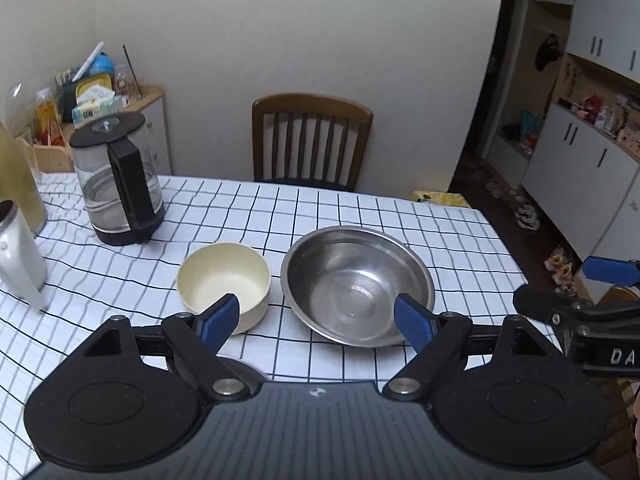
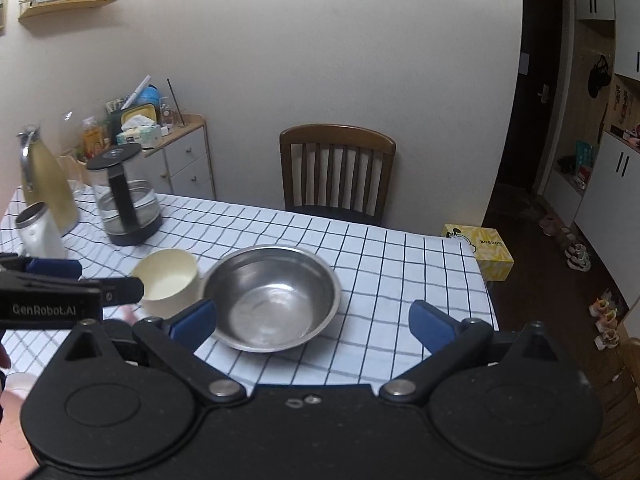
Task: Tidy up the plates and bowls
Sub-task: 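Move both tools to the large steel bowl, then close both tools on the rim of the large steel bowl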
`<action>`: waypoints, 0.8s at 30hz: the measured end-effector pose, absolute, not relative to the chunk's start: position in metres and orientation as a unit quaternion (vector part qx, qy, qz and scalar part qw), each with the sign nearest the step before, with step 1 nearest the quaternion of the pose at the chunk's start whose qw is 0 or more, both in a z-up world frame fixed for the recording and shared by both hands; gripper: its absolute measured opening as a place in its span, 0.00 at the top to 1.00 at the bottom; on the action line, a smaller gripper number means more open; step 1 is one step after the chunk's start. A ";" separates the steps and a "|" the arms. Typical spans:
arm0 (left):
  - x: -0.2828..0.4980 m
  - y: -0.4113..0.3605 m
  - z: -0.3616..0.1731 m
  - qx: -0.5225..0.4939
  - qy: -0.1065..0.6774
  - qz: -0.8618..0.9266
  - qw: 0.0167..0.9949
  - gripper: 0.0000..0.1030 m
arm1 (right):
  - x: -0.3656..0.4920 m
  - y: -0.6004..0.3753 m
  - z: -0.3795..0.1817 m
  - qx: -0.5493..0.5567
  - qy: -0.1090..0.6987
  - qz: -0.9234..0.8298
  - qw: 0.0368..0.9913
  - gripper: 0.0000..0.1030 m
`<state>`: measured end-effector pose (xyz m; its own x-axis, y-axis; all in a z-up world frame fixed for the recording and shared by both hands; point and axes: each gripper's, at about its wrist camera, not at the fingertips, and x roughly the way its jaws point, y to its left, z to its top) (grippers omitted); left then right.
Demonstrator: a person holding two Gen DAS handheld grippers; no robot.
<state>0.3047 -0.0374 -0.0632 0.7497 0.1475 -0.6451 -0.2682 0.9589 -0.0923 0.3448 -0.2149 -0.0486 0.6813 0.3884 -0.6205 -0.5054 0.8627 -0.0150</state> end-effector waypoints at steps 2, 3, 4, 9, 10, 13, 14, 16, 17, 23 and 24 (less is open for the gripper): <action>0.318 -0.038 -0.070 -0.090 0.346 0.119 0.926 0.18 | 0.362 -0.214 -0.055 -0.093 0.319 0.243 0.912 0.00; 0.325 -0.038 -0.074 -0.092 0.350 0.121 0.924 0.18 | 0.370 -0.214 -0.058 -0.091 0.323 0.245 0.910 0.00; 0.332 -0.039 -0.077 -0.092 0.356 0.124 0.922 0.18 | 0.378 -0.213 -0.062 -0.091 0.328 0.246 0.907 0.00; 0.362 -0.037 -0.101 -0.099 0.383 0.130 0.909 0.18 | 0.417 -0.203 -0.081 -0.107 0.341 0.245 0.901 0.00; 0.367 -0.037 -0.106 -0.096 0.389 0.135 0.906 0.18 | 0.424 -0.201 -0.085 -0.109 0.345 0.247 0.899 0.01; 0.383 -0.037 -0.120 -0.086 0.403 0.144 0.900 0.18 | 0.447 -0.194 -0.099 -0.108 0.365 0.254 0.889 0.03; 0.388 -0.036 -0.125 -0.086 0.408 0.149 0.896 0.18 | 0.454 -0.191 -0.104 -0.108 0.374 0.257 0.885 0.03; 0.398 -0.032 -0.133 -0.094 0.419 0.153 0.890 0.18 | 0.466 -0.186 -0.113 -0.109 0.386 0.256 0.880 0.03; 0.402 -0.031 -0.136 -0.098 0.423 0.156 0.887 0.18 | 0.472 -0.183 -0.118 -0.110 0.392 0.255 0.877 0.05; 0.422 -0.025 -0.155 -0.106 0.442 0.167 0.875 0.18 | 0.501 -0.170 -0.148 -0.116 0.427 0.254 0.860 0.13; 0.424 -0.025 -0.157 -0.106 0.445 0.167 0.873 0.19 | 0.505 -0.167 -0.152 -0.117 0.432 0.255 0.857 0.14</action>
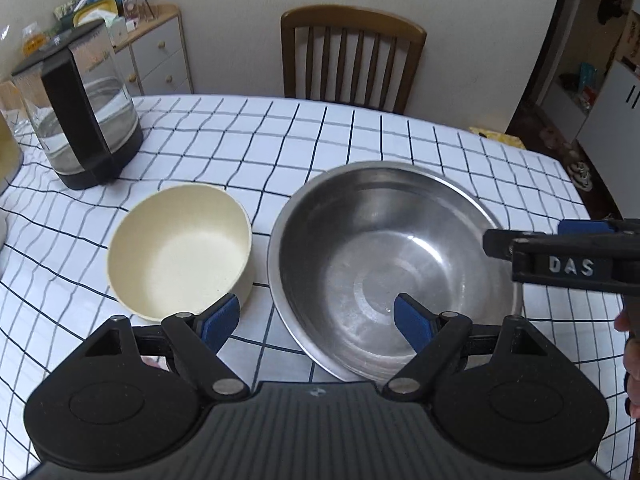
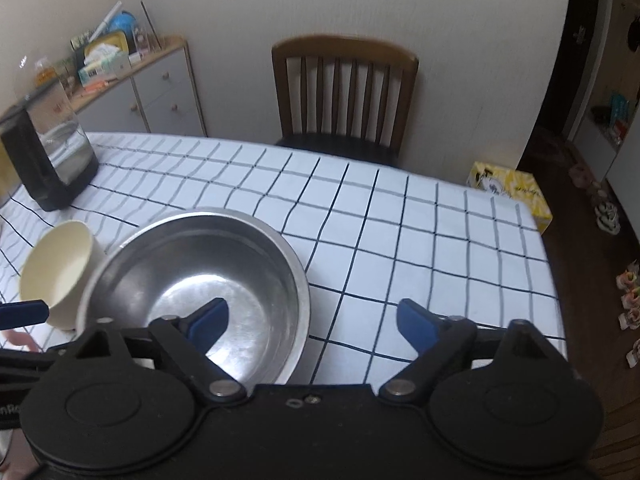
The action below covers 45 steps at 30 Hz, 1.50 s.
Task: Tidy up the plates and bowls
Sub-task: 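Close both tools on the rim of the large steel bowl, then lift the steel bowl with both tools and carry it along the table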
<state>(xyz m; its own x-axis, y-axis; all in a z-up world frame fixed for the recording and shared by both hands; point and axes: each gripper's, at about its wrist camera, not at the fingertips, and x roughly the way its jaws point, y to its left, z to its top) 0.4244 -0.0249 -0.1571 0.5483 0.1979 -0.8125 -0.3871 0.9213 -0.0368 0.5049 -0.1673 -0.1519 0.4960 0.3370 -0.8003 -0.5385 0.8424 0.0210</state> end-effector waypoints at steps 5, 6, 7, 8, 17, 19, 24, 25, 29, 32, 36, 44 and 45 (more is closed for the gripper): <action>0.433 -0.024 -0.164 -0.104 0.448 0.173 0.871 0.21 | 0.522 -0.156 -0.169 -0.112 0.450 0.262 0.846 0.24; 0.434 -0.023 -0.166 -0.106 0.449 0.174 0.870 0.24 | 0.525 -0.155 -0.171 -0.111 0.452 0.263 0.845 0.26; 0.436 -0.022 -0.167 -0.107 0.452 0.177 0.868 0.28 | 0.527 -0.154 -0.174 -0.110 0.455 0.265 0.843 0.28; 0.437 -0.021 -0.169 -0.109 0.454 0.179 0.866 0.33 | 0.529 -0.153 -0.176 -0.109 0.459 0.266 0.841 0.30; 0.445 -0.013 -0.173 -0.130 0.461 0.194 0.856 0.70 | 0.535 -0.148 -0.186 -0.107 0.468 0.284 0.830 0.58; 0.446 -0.010 -0.173 -0.135 0.462 0.195 0.855 0.75 | 0.534 -0.148 -0.187 -0.105 0.472 0.286 0.827 0.65; 0.443 -0.006 -0.173 -0.136 0.465 0.197 0.852 0.85 | 0.533 -0.151 -0.188 -0.103 0.472 0.271 0.832 0.80; 0.441 -0.006 -0.173 -0.141 0.466 0.196 0.851 0.85 | 0.533 -0.154 -0.187 -0.098 0.475 0.272 0.831 0.81; 0.436 -0.012 -0.170 -0.139 0.465 0.194 0.853 0.85 | 0.528 -0.162 -0.184 -0.095 0.471 0.274 0.833 0.82; 0.430 -0.016 -0.163 -0.140 0.463 0.186 0.855 0.85 | 0.521 -0.166 -0.177 -0.100 0.464 0.273 0.837 0.82; 0.418 -0.027 -0.150 -0.134 0.462 0.170 0.860 0.85 | 0.510 -0.180 -0.164 -0.089 0.463 0.268 0.840 0.83; 0.383 -0.051 -0.122 -0.113 0.461 0.132 0.870 0.85 | 0.470 -0.213 -0.133 -0.059 0.471 0.239 0.847 0.84; 0.377 -0.053 -0.119 -0.111 0.461 0.128 0.871 0.85 | 0.464 -0.217 -0.130 -0.058 0.470 0.236 0.848 0.85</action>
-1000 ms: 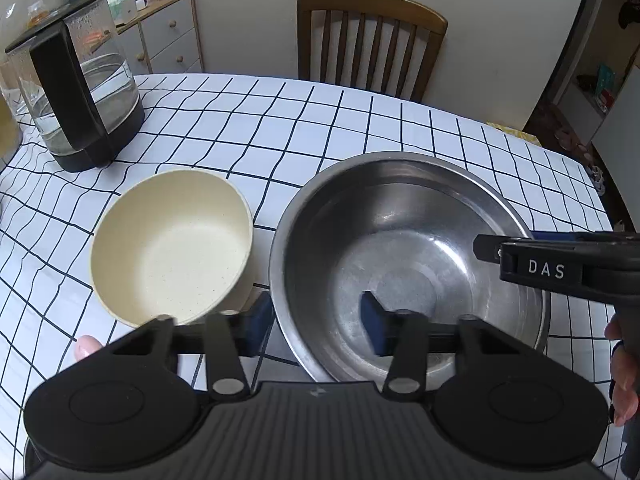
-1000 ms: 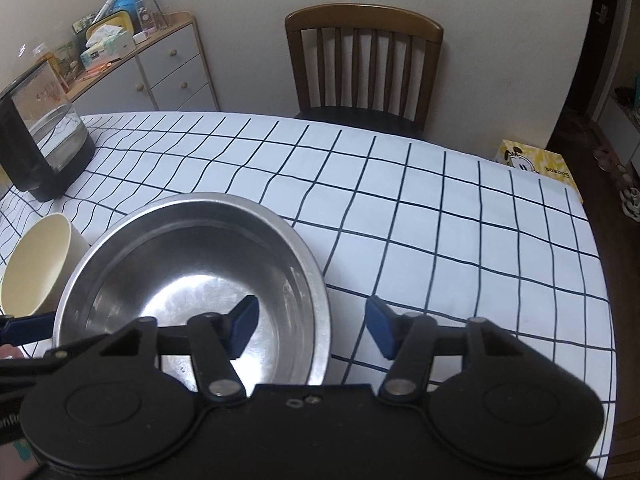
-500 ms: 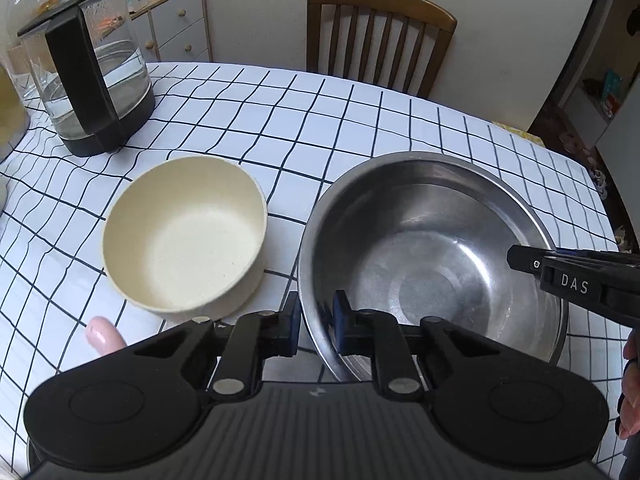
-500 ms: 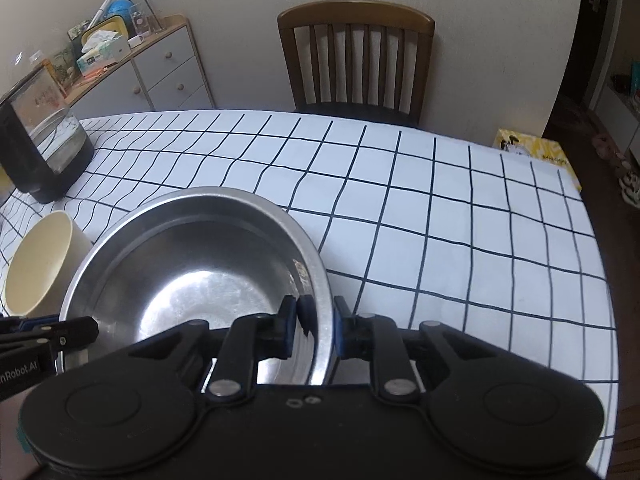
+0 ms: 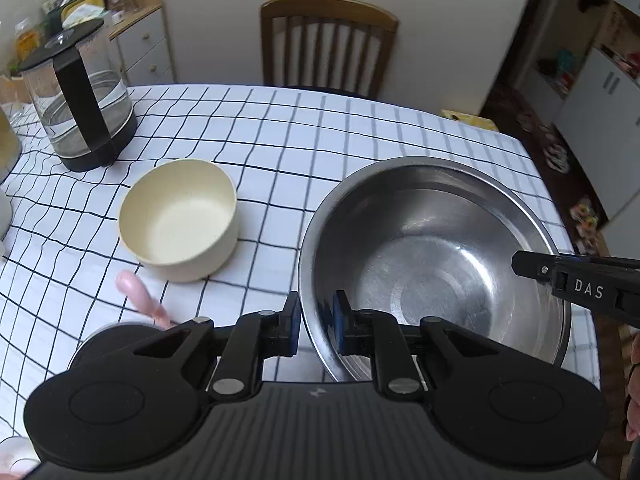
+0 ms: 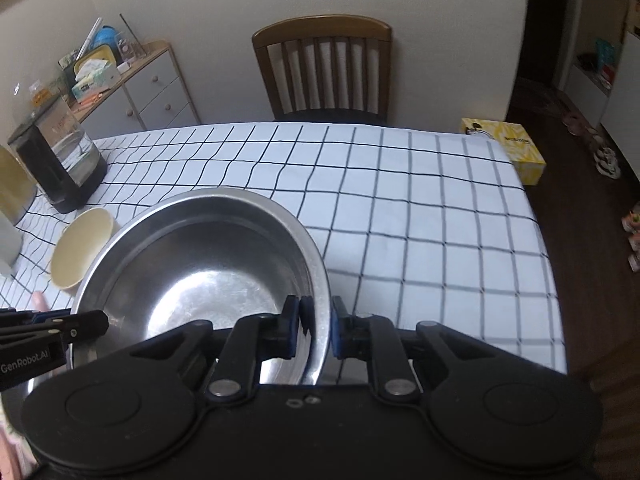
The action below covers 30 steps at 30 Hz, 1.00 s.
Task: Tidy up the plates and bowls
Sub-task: 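Lift the steel bowl with both tools and carry it along the table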
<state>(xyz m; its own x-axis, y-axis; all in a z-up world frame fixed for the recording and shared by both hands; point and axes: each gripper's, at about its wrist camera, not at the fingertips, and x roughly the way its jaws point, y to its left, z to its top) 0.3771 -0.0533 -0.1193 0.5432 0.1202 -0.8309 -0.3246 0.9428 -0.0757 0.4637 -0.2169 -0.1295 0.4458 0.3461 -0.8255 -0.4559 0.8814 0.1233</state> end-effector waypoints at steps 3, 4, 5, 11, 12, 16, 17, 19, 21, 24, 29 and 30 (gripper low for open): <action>0.360 -0.060 -0.111 -0.104 0.459 0.110 0.875 0.85 | 0.442 -0.229 -0.118 -0.048 0.469 0.229 0.851 0.86; 0.354 -0.063 -0.108 -0.101 0.459 0.104 0.876 0.85 | 0.434 -0.233 -0.115 -0.044 0.469 0.225 0.853 0.86; 0.348 -0.065 -0.106 -0.099 0.460 0.097 0.877 0.85 | 0.426 -0.236 -0.111 -0.040 0.470 0.220 0.854 0.86; 0.310 -0.077 -0.096 -0.083 0.460 0.056 0.882 0.85 | 0.377 -0.255 -0.094 -0.019 0.470 0.194 0.861 0.87; 0.303 -0.079 -0.095 -0.078 0.460 0.049 0.883 0.85 | 0.369 -0.258 -0.093 -0.015 0.471 0.189 0.861 0.87; 0.276 -0.086 -0.094 -0.069 0.462 0.027 0.884 0.85 | 0.335 -0.269 -0.088 -0.003 0.475 0.172 0.863 0.87; 0.270 -0.088 -0.094 -0.068 0.463 0.021 0.884 0.85 | 0.326 -0.272 -0.087 -0.002 0.474 0.168 0.864 0.87; 0.257 -0.092 -0.095 -0.063 0.465 0.011 0.883 0.85 | 0.308 -0.277 -0.085 0.000 0.471 0.159 0.868 0.88; 0.245 -0.097 -0.097 -0.056 0.465 -0.001 0.884 0.85 | 0.293 -0.282 -0.085 0.007 0.472 0.152 0.868 0.88; 0.227 -0.105 -0.102 -0.043 0.468 -0.016 0.883 0.85 | 0.273 -0.291 -0.087 0.020 0.477 0.140 0.867 0.88; 0.203 -0.115 -0.114 -0.031 0.477 -0.038 0.877 0.85 | 0.239 -0.304 -0.096 0.031 0.481 0.121 0.868 0.88; 0.198 -0.117 -0.117 -0.028 0.479 -0.042 0.877 0.85 | 0.233 -0.306 -0.098 0.034 0.482 0.118 0.868 0.88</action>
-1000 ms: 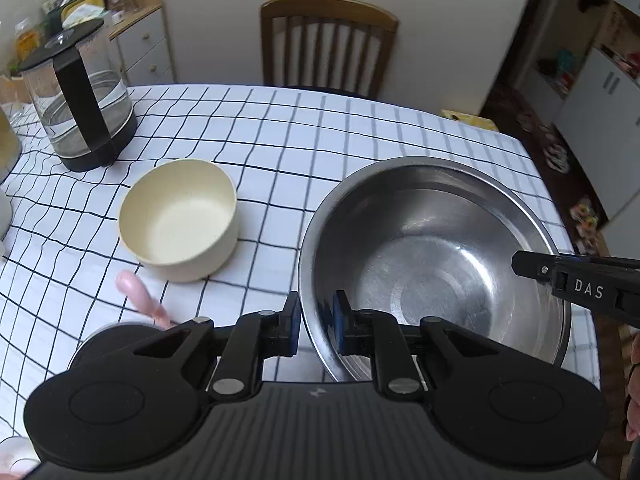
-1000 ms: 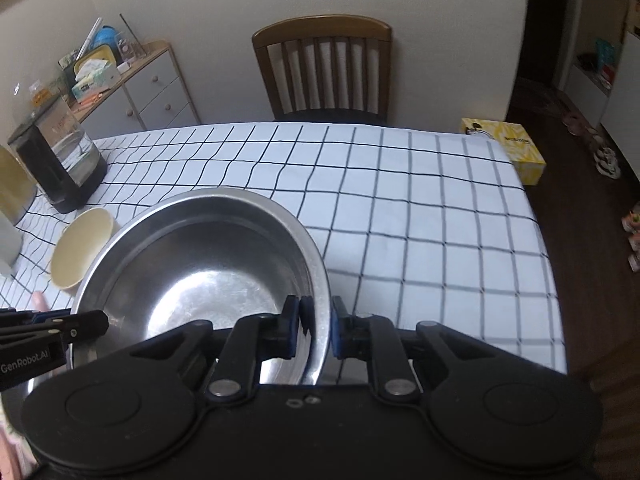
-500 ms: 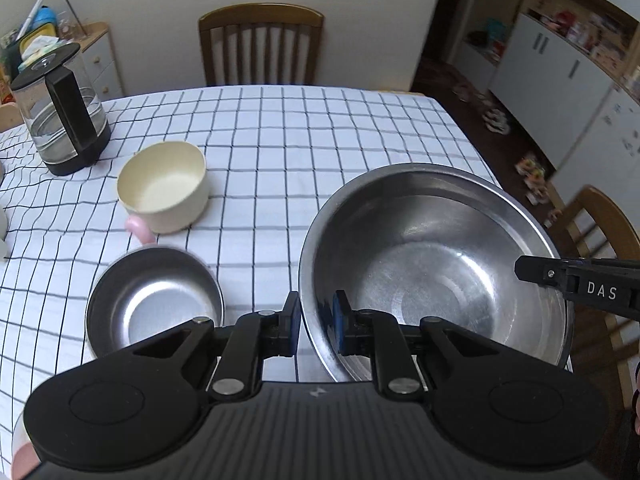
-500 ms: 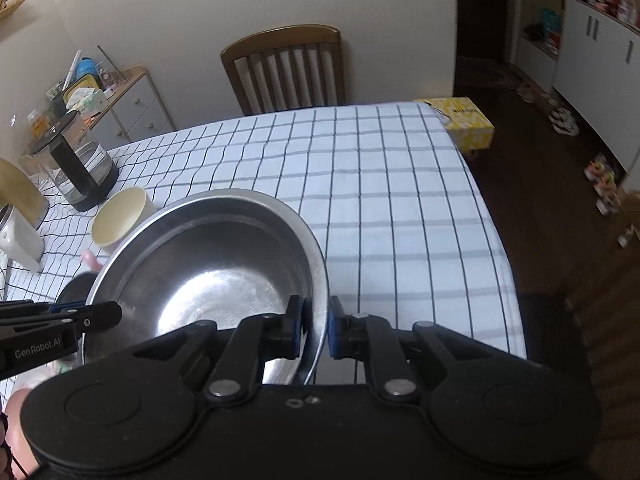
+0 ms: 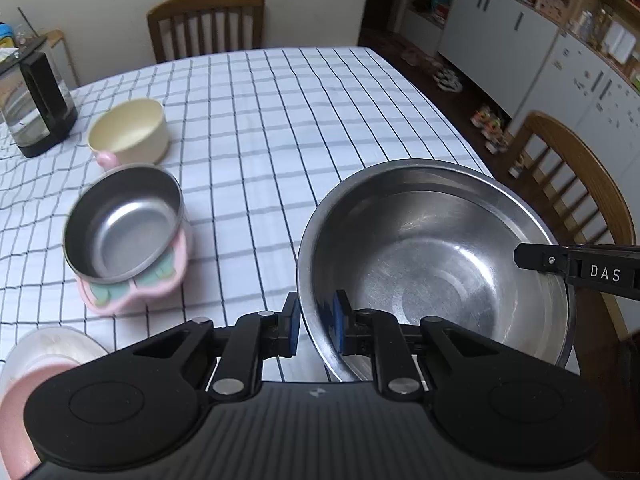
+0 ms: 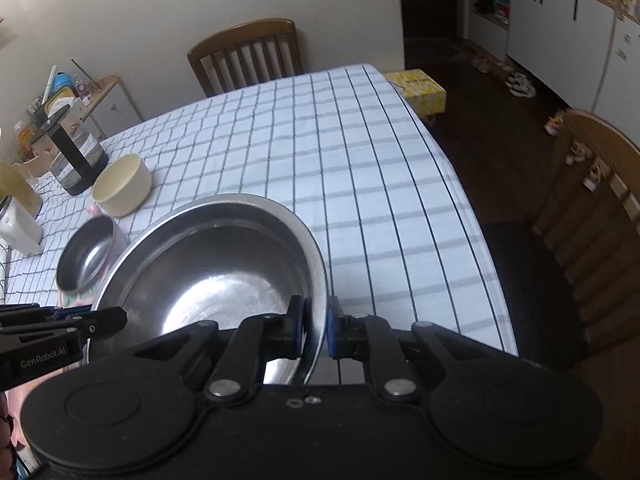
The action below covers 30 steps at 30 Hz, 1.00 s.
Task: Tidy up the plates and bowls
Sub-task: 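Lift the steel bowl with both tools and carry it along the table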
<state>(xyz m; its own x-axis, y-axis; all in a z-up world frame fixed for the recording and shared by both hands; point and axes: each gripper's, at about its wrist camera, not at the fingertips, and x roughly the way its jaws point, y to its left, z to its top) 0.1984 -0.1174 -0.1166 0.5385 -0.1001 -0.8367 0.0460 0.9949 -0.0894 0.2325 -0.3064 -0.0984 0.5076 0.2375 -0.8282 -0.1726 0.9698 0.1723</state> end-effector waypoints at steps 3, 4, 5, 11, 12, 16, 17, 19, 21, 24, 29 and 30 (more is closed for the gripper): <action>0.189 -0.125 -0.126 -0.015 0.479 -0.052 0.876 0.85 | 0.215 -0.313 -0.107 0.034 0.482 0.111 0.868 0.88; 0.187 -0.128 -0.129 -0.012 0.480 -0.055 0.875 0.85 | 0.210 -0.315 -0.110 0.035 0.483 0.107 0.869 0.88; 0.185 -0.130 -0.132 -0.009 0.482 -0.058 0.874 0.85 | 0.206 -0.318 -0.113 0.037 0.483 0.104 0.869 0.88; 0.172 -0.144 -0.150 0.009 0.490 -0.071 0.869 0.85 | 0.185 -0.331 -0.130 0.048 0.495 0.085 0.864 0.88; 0.170 -0.146 -0.152 0.011 0.489 -0.074 0.869 0.85 | 0.182 -0.333 -0.133 0.050 0.497 0.082 0.863 0.88; 0.165 -0.153 -0.161 0.023 0.490 -0.082 0.868 0.84 | 0.174 -0.340 -0.142 0.056 0.501 0.075 0.861 0.88; 0.164 -0.154 -0.163 0.024 0.491 -0.083 0.867 0.84 | 0.173 -0.342 -0.144 0.057 0.502 0.072 0.860 0.88; 0.163 -0.156 -0.165 0.027 0.492 -0.084 0.866 0.84 | 0.170 -0.344 -0.148 0.058 0.504 0.070 0.859 0.88; 0.163 -0.157 -0.168 0.030 0.493 -0.086 0.865 0.84 | 0.167 -0.345 -0.151 0.059 0.505 0.070 0.858 0.88; 0.163 -0.158 -0.170 0.036 0.491 -0.086 0.866 0.84 | 0.164 -0.348 -0.156 0.064 0.504 0.072 0.858 0.88; 0.164 -0.159 -0.174 0.047 0.490 -0.088 0.866 0.84 | 0.164 -0.348 -0.163 0.065 0.505 0.077 0.857 0.88; 0.164 -0.160 -0.174 0.050 0.489 -0.088 0.867 0.84 | 0.164 -0.348 -0.164 0.065 0.507 0.076 0.856 0.87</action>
